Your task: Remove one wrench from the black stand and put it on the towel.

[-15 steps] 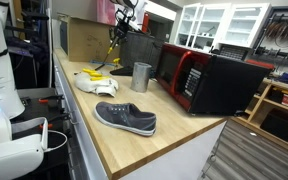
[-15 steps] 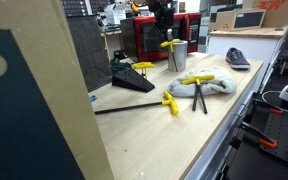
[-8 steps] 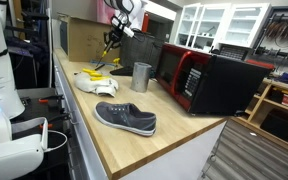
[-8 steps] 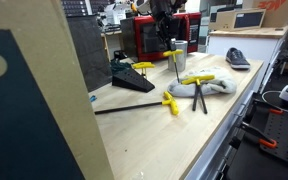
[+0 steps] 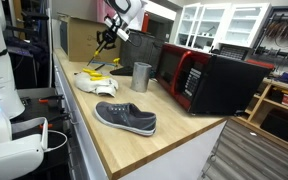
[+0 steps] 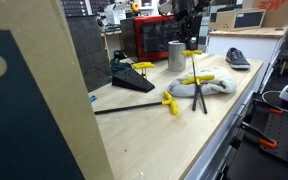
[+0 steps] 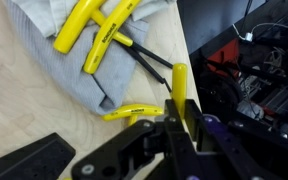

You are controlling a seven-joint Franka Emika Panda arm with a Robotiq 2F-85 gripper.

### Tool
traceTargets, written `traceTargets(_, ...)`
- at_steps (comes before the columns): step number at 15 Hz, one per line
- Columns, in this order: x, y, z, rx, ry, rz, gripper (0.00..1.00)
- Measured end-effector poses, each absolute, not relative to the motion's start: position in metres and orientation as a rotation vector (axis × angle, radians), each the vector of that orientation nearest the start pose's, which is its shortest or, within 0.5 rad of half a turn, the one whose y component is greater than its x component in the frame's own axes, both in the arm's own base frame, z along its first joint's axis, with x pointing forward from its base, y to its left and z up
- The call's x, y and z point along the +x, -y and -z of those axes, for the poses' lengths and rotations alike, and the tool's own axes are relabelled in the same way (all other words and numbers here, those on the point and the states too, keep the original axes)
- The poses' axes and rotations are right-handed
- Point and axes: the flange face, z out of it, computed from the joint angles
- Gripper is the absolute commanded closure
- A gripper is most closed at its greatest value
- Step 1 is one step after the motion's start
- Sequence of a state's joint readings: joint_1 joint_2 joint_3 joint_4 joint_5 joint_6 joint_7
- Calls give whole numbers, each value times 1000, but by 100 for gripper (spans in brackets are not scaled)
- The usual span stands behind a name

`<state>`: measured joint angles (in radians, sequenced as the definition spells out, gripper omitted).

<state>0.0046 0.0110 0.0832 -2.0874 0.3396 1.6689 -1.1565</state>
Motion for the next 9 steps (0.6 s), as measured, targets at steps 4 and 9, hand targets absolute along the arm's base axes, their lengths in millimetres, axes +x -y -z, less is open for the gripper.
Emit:
traceTargets(4, 475, -30, -395, -2260, 1280, -233, 96)
traceTargets(9, 464, 24, -384, -2283, 1064, -176, 47)
